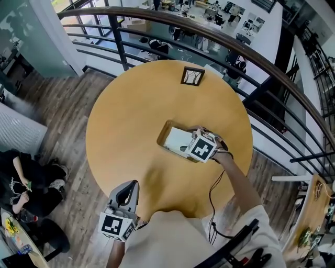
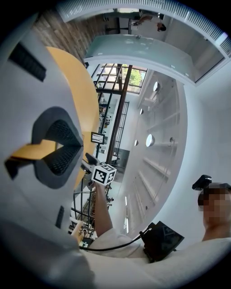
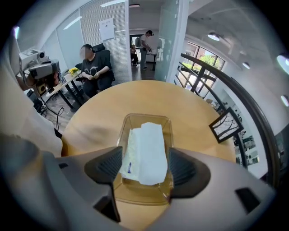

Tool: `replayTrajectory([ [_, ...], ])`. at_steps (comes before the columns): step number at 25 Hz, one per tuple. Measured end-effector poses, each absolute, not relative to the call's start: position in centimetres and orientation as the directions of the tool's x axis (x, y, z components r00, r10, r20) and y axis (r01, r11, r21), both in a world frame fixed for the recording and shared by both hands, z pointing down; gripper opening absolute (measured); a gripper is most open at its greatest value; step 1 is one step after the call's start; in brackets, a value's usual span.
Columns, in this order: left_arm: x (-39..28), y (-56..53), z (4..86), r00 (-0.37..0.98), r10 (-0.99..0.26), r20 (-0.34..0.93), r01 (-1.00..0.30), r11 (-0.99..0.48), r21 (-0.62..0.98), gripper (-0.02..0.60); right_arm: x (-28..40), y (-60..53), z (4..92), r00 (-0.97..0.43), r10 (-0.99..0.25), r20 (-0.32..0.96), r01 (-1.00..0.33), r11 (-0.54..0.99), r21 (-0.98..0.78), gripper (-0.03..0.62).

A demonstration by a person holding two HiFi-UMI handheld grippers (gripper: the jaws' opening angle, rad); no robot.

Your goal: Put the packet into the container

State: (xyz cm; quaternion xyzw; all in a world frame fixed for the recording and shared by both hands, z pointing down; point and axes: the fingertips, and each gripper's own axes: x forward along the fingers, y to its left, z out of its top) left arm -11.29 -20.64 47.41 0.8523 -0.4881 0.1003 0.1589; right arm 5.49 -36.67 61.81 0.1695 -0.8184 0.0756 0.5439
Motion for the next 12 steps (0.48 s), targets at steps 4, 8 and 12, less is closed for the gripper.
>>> replayTrajectory([
  [4, -11.1, -20.7, 47.2, 0.511, -0.798, 0.320, -0.859, -0.482, 0.170, 0.006, 5.1, -37.1, 58.1, -0.397, -0.267, 0.878, -0.351, 0.928, 0.123, 0.327],
  [8, -10.6, -20.6, 47.3, 0.524, -0.790, 0.318, -0.852, -0.496, 0.169, 0.006, 4.7, -36.9, 56.6, -0.438, -0.350, 0.828, -0.384, 0.906, 0.180, 0.292],
  [12, -10.7, -20.7, 47.1, 0.529, -0.788, 0.316, -0.848, -0.502, 0.167, 0.005, 4.3, -36.2, 57.5, -0.493, -0.424, 0.760, -0.483, 0.860, 0.166, 0.259],
])
